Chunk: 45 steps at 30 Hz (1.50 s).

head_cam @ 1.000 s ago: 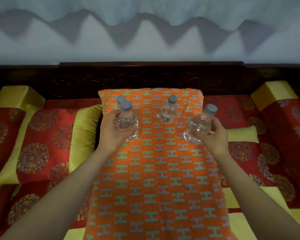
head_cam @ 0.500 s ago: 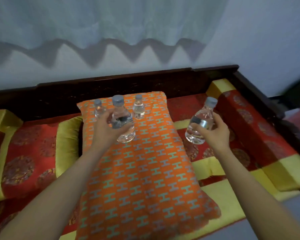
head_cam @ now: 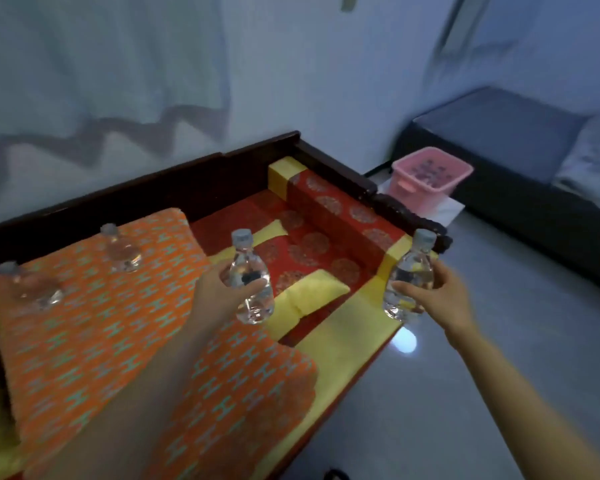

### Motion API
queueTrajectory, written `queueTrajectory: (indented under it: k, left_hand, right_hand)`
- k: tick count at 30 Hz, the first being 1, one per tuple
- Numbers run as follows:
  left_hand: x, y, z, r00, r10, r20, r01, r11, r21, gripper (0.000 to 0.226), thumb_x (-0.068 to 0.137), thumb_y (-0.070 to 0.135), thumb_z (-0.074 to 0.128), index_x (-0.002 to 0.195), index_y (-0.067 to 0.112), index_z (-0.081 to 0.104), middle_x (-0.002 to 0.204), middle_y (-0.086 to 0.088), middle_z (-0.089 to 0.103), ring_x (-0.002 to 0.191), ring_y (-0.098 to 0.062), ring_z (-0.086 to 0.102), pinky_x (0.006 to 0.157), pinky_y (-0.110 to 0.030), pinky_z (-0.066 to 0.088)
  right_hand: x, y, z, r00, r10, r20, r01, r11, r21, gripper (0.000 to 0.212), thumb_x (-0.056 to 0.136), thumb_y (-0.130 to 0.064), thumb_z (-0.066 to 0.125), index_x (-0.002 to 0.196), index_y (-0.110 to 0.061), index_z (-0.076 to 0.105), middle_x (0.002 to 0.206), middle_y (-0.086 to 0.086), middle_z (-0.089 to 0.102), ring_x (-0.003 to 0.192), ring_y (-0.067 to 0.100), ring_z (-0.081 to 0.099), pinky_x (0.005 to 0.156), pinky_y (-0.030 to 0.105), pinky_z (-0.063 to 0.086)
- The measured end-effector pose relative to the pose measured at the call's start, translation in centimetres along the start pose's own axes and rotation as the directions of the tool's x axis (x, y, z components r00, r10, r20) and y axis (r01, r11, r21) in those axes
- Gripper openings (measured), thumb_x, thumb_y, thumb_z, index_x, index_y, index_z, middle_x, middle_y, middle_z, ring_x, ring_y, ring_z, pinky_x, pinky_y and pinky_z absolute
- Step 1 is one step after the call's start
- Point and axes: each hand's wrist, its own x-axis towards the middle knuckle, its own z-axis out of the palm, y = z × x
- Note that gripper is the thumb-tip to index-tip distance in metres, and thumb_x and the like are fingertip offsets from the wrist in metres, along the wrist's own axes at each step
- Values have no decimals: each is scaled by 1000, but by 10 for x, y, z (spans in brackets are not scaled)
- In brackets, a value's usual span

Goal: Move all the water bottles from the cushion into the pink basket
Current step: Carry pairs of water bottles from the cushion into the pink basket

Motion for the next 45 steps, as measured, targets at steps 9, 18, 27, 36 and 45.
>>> queueTrajectory:
  k: [9, 18, 27, 36, 45]
  left_hand:
    - [13, 56, 175, 978, -71, 196, 71, 997, 7, 62, 54, 44, 89, 109, 23, 66, 99, 6, 72, 89, -12, 68, 81, -39, 55]
    - [45, 122, 339, 985, -55, 165, 59, 998, -23, 39, 66, 27, 86, 98, 25, 63, 93, 10, 66, 88, -11, 63, 81, -35, 51]
    - [118, 163, 453, 978, -45, 205, 36, 998, 47, 53, 47, 49, 87, 92, 34, 63, 97, -1, 72, 94, -21, 68, 88, -47, 54]
    - [236, 189, 590, 980, -43, 193, 36, 998, 41, 76, 58, 38, 88, 124, 14, 59, 113, -7, 65, 104, -24, 61, 89, -42, 52]
    - [336, 216, 694, 992, -59, 115, 51, 996, 75, 71, 60, 33, 88, 121, 12, 60, 114, -5, 65, 107, -22, 60, 94, -39, 49]
  right_hand:
    - [22, 93, -186, 971, 119, -208, -123, 992, -7, 50, 62, -12, 87, 104, -24, 62, 92, 0, 68, 79, 15, 62, 66, 27, 47]
    - [109, 159, -340, 942, 132, -309, -147, 989, -24, 46, 58, -17, 89, 97, -27, 66, 90, -2, 71, 80, 17, 66, 79, 38, 54]
    - [202, 195, -401, 928, 155, -339, -158, 987, 21, 60, 55, -23, 90, 109, -24, 65, 98, 0, 71, 86, 18, 68, 77, 33, 55]
    - [355, 211, -445, 939, 139, -314, -141, 990, 17, 60, 60, -18, 89, 112, -23, 60, 99, -5, 68, 82, 7, 62, 68, 21, 46]
    - [511, 224, -485, 953, 147, -265, -146, 989, 24, 57, 61, -15, 88, 110, -24, 59, 96, -5, 66, 78, 6, 59, 67, 22, 46]
